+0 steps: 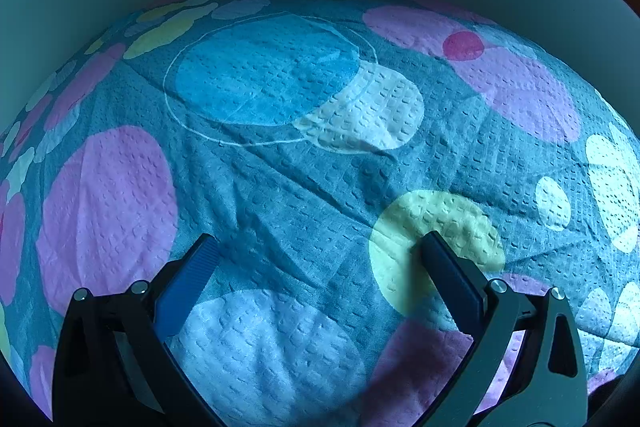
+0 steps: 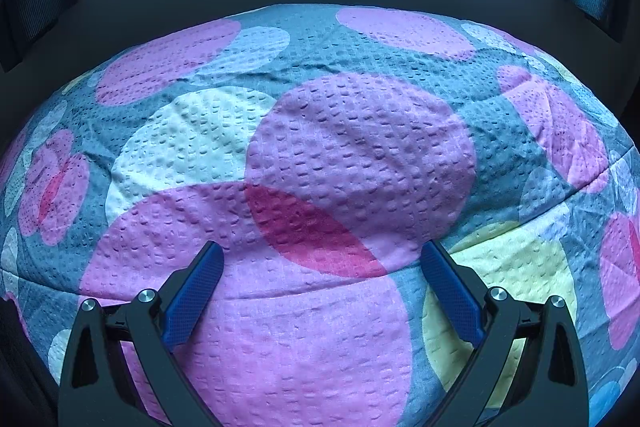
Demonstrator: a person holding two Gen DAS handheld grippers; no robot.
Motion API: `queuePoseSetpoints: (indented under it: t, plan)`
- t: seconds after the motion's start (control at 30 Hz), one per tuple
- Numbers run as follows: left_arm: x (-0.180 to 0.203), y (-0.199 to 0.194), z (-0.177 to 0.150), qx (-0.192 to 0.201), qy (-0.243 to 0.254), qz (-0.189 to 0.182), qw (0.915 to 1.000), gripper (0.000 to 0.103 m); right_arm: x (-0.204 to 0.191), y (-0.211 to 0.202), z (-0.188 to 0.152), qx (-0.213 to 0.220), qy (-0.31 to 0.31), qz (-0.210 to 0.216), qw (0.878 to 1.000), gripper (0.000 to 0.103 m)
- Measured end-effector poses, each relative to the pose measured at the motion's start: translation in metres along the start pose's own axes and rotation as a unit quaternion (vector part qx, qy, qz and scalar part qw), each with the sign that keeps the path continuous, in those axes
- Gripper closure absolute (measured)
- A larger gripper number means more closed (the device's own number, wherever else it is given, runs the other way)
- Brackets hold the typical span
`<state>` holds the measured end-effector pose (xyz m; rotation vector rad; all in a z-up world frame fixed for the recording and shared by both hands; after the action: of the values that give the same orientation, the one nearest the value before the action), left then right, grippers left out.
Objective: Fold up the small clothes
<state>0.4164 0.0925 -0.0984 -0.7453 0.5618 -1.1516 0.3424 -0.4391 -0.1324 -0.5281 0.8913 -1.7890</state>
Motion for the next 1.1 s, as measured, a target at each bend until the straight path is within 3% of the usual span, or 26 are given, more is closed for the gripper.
queuePoseSetpoints:
  t: [0.2, 0.23, 1.1]
  plan:
    - [0.0, 0.001, -0.004, 0.014, 0.004, 0.0, 0.9999, 0.002, 0.003, -0.003, 0.003, 0.003, -0.004, -0.003, 1.0, 0.005]
    - [-0.001, 0.002, 0.0, 0.0, -0.001, -0.006, 1.0, 0.002, 0.003, -0.003, 0.003, 0.002, -0.005, -0.003, 1.0, 0.005]
    - [-0.002, 0.001, 0.0, 0.007, 0.003, -0.001, 1.0, 0.002, 0.01, 0.002, 0.01, -0.001, -0.007, 0.003, 1.0, 0.005]
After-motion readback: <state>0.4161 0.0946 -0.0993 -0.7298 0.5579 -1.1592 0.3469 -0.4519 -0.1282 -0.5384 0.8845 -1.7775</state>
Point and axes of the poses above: each gripper's, at about its wrist camera, not at the fingertips, and y roughly the way its jaws point, x to its right, z to its top, the point moved 3 cm from there along y, roughly the way its jaws point, and after that the axes turned 4 degrees about x, right-handed, at the moved point
